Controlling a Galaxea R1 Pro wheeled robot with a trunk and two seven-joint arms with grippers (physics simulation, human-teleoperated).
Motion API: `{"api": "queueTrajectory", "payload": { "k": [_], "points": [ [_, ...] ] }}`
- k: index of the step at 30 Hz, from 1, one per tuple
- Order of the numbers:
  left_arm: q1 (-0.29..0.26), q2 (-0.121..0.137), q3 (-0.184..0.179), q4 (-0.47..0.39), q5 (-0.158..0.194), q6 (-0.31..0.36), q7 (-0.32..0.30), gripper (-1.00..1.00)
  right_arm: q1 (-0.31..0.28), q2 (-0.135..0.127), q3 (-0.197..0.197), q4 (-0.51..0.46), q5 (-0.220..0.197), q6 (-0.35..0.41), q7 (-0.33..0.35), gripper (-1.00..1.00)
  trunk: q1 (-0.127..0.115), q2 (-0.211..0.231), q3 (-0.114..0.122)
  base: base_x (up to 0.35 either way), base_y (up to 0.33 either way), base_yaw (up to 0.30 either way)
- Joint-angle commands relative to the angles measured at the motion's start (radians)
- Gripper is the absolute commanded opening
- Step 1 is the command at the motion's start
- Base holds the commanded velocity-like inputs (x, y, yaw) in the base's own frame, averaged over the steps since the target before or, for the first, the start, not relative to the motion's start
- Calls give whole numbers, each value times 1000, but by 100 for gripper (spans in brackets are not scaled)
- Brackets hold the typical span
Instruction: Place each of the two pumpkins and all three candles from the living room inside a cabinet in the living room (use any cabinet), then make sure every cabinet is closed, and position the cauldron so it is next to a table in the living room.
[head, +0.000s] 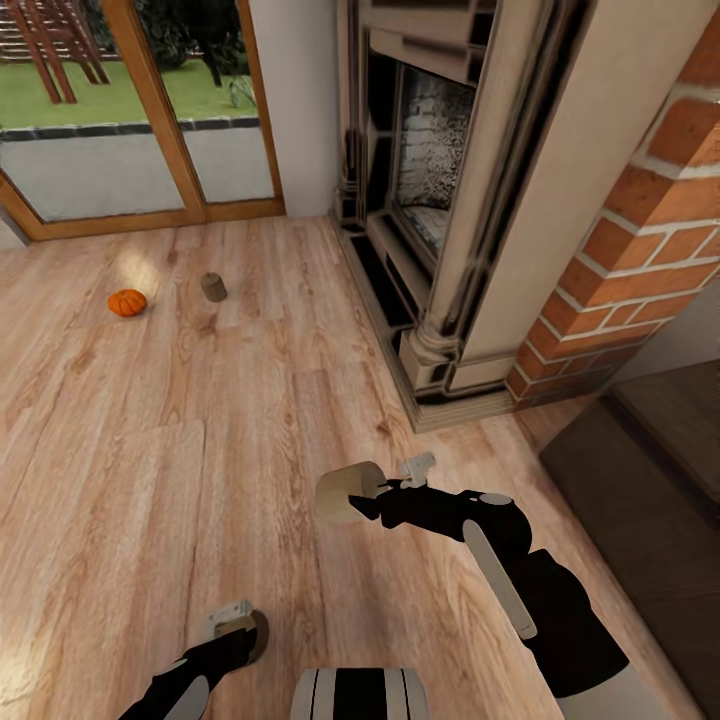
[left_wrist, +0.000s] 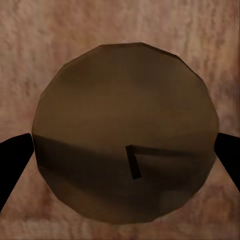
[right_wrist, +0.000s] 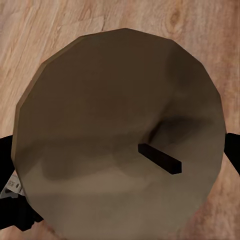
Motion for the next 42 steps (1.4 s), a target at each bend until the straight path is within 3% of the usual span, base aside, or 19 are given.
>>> {"api": "queueTrajectory", "payload": {
  "k": [1,9,12,15,17,18,19,22,23,24,26,28,30,42],
  "points": [
    [0,1,-5,-2,9,1,9,-100,-1,-1,1,-1,1,4,2,-100,-1,0,3,0,0,0],
    [0,10,-1,-18,10,5,7,-100,-1,0,1,0,1,4,2,-100,-4,2,34,0,0,0],
    [0,21,15,-64,10,16,9,-100,-1,1,1,0,1,4,2,-100,-6,3,46,0,0,0],
    [0,72,40,-129,20,68,10,-100,-1,1,1,1,1,4,1,-100,-7,3,57,0,0,0],
    [0,109,67,-208,27,178,9,-100,-1,1,1,2,2,4,1,-100,-8,4,65,0,0,0],
    [0,120,92,-250,30,238,10,-100,-1,1,1,3,2,4,0,-100,-8,4,69,0,0,0],
    [0,130,147,-307,32,315,11,-100,-1,1,1,5,1,3,-2,-100,-9,4,73,0,0,0],
    [0,142,280,-400,32,458,13,-100,-1,1,0,6,0,2,-5,-100,-10,5,84,0,0,0],
    [0,144,375,-459,31,567,13,-100,-1,1,-1,7,0,1,-5,-100,-10,5,88,0,0,0],
    [0,144,420,-487,30,619,12,-100,-1,1,-1,7,0,0,-6,-100,-11,5,92,0,0,0],
    [0,144,487,-535,29,699,12,-100,-1,1,-1,7,-1,0,-8,-100,-12,6,100,0,0,0],
    [0,145,526,-564,30,738,11,-100,-1,1,-1,7,-1,-1,-10,-100,-13,6,108,0,0,0],
    [0,143,544,-578,34,758,11,-100,-1,1,-1,6,-1,0,-12,-100,-14,7,115,0,0,0],
    [0,132,555,-587,40,765,15,-100,-1,1,-1,15,-3,6,-13,-100,-19,10,162,0,0,0]
  ]
}}
